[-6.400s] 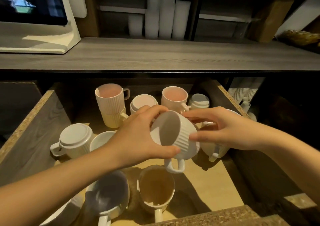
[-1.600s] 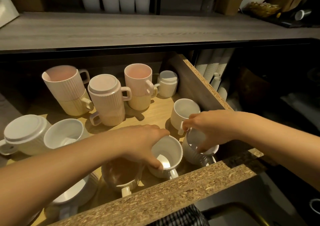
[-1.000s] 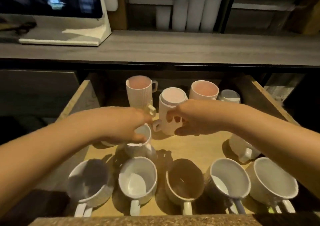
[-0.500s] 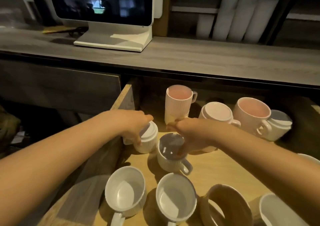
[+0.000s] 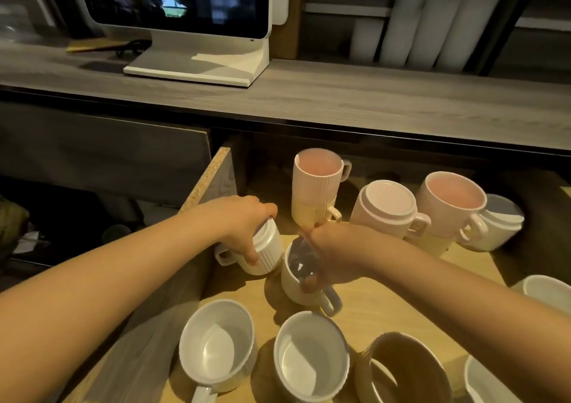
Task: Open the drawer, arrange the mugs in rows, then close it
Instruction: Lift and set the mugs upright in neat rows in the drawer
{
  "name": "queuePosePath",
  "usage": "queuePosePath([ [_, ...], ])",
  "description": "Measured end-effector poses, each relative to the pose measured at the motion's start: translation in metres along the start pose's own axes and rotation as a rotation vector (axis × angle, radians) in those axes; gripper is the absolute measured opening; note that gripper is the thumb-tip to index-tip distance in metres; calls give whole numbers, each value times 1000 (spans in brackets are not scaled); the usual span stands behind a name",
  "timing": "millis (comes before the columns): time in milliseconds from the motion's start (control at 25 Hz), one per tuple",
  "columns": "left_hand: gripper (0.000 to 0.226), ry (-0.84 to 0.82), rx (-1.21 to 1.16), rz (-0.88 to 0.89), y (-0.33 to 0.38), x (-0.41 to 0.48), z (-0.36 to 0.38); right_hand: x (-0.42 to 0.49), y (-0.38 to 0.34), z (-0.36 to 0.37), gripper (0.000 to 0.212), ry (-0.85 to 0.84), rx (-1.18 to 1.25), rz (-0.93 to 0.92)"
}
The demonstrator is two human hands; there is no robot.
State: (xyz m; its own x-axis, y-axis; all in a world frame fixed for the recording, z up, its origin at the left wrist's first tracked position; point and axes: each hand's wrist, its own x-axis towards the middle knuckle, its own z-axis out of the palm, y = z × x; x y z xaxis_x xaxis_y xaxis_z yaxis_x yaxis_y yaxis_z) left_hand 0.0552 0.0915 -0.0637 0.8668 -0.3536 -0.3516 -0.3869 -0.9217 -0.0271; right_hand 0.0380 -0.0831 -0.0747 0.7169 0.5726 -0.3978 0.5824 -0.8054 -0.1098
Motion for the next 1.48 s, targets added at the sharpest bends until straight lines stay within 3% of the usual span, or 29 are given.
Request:
queuePosePath([
  [240,70,207,-339,105,-24,-36,-27,-13,1,-13,59,58,162,21],
  [400,67,295,-717,211,-38,-56,-44,-30,7,-31,90,346,467,-84],
  [600,64,237,-1008,357,-34,-59,-39,-40,2,-33,94,527,549,-260],
  [880,68,127,-1267,340,-39,-57,-20,-40,-5,-32,93,604,522,-377],
  [1000,74,140,-1201,314,-39,-60,-24,-37,-6,-33,84,665,552,-383],
  [1120,65,286,-974,238,-44,-66,-26,-35,-9,-34,79,653,525,-301],
  [1360,67,351,-291,117,-37,-81,-9,-11,-29,-37,81,488,311,-144],
  [1480,64,320,-190,60,-38,-81,-7,7,-46,-34,80,414,154,-69],
])
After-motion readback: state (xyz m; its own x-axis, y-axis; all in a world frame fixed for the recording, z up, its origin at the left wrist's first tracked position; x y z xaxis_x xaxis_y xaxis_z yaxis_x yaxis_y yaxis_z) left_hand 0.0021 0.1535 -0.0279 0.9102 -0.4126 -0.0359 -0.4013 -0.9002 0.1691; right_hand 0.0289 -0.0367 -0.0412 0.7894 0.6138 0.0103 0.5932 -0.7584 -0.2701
